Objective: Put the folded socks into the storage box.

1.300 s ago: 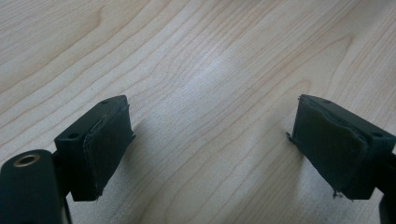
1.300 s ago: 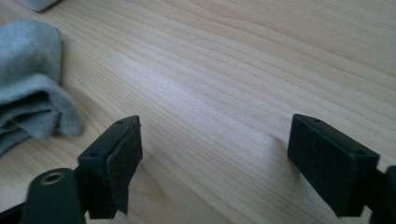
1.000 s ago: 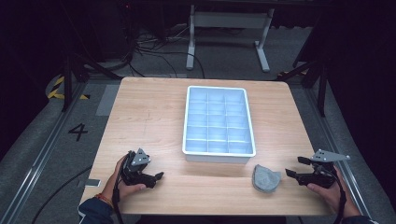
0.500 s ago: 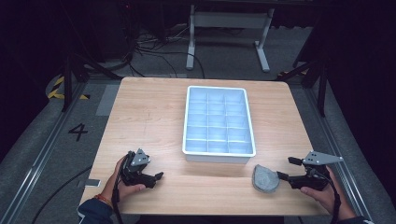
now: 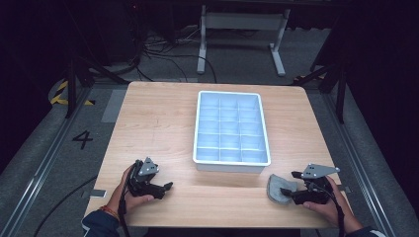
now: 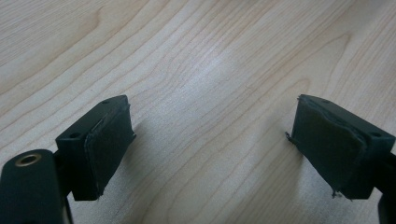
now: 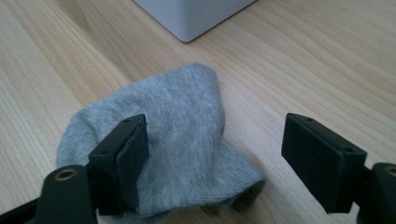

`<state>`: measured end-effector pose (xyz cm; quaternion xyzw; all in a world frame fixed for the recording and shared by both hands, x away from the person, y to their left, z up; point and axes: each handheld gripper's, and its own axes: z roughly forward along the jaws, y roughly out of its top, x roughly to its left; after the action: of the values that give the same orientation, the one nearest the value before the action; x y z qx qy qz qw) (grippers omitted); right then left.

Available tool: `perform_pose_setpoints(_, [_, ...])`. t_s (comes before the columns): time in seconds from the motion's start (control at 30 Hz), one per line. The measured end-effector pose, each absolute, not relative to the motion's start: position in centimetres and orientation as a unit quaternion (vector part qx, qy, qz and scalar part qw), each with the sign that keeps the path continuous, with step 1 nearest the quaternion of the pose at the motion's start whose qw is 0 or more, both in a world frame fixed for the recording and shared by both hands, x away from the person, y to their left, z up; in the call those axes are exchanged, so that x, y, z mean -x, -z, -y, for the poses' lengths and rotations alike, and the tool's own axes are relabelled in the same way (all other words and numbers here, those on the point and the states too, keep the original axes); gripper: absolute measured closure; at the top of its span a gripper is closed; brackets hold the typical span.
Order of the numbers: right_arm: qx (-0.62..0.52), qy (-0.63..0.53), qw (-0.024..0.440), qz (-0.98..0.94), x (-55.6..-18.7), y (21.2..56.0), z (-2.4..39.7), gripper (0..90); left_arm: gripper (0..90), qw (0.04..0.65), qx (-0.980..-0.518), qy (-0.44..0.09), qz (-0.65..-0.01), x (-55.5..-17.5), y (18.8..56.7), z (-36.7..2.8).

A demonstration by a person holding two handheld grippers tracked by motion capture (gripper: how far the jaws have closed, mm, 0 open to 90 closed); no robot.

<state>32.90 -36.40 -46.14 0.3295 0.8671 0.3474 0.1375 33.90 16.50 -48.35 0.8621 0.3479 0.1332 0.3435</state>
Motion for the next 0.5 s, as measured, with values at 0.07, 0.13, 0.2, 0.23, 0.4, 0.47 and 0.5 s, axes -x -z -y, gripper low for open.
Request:
perform_pose_setpoints(0.07, [-0.326,-0.339,0.136,-0.872,-32.9,46.3,36.1,21.9,12.9,0.343,-0.862,-0.135,-0.347,-33.9,48.3,-16.5])
perform_pose_setpoints(0.13, [-0.326,-0.34,0.136,-0.872,-32.9,46.4,36.1,20.9,12.9,0.343,-0.862,-0.135,-0.347,-33.9,48.3,-16.5])
perform_pose_setpoints(0.2, [-0.334,-0.336,0.13,-0.871,-33.0,46.7,36.1,18.2,12.9,0.344,-0.862,-0.134,-0.348,-33.9,48.4,-16.5])
perform_pose_setpoints(0.23, [-0.338,-0.338,0.123,-0.87,-33.1,47.0,36.1,16.8,12.9,0.343,-0.862,-0.135,-0.347,-33.9,48.3,-16.5])
perform_pose_setpoints(0.4, [-0.343,-0.339,0.101,-0.87,-33.5,47.3,35.9,17.0,12.8,0.342,-0.863,-0.134,-0.347,-33.9,48.3,-16.5])
perform_pose_setpoints(0.47, [-0.341,-0.337,0.099,-0.872,-33.5,47.2,35.8,21.6,12.9,0.341,-0.864,-0.133,-0.347,-33.9,48.3,-16.5])
perform_pose_setpoints(0.5, [-0.334,-0.338,0.096,-0.875,-33.4,47.1,35.8,29.3,12.9,0.343,-0.862,-0.135,-0.347,-33.9,48.3,-16.5])
